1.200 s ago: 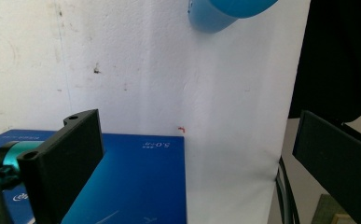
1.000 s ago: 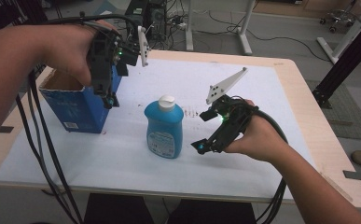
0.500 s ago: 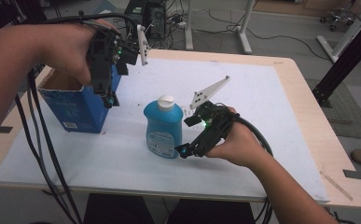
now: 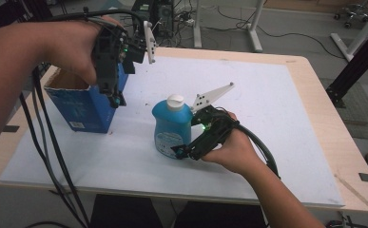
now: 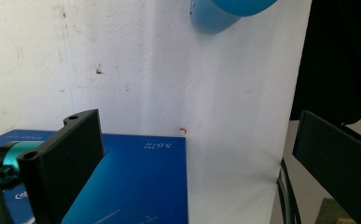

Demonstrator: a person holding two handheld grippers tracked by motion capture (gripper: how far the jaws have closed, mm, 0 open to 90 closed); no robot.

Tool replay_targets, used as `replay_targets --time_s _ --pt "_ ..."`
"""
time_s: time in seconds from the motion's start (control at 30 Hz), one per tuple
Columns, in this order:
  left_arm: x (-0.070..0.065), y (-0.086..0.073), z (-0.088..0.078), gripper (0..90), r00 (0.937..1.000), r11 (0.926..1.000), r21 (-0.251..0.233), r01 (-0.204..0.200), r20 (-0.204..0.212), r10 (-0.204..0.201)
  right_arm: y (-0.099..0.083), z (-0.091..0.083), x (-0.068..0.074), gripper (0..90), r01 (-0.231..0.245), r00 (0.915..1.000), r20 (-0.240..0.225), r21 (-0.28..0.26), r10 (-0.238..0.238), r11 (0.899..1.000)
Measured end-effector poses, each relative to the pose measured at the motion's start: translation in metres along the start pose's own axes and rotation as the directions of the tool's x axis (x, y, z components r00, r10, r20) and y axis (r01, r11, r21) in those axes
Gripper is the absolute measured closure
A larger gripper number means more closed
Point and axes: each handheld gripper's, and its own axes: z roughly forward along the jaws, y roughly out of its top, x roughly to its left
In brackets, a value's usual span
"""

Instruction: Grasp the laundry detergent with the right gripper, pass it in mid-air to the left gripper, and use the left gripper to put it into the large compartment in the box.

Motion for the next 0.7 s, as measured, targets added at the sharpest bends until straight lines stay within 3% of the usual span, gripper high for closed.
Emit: replay_targets --time_s 0.43,0.7 --pt "-0.001 -0.004 0.0 1.7 0.9999 0.9999 -0.001 0.01 -0.004 -0.01 -0.002 0.007 0.005 1.5 0.006 0.9989 0.047 -0.133 0.001 0.991" --pt "-0.001 -0.006 -0.001 1.7 0.9998 0.9999 -0.004 0.017 -0.008 -0.017 -0.003 0.011 0.006 1.6 0.004 0.9981 0.061 -0.155 0.006 0.988"
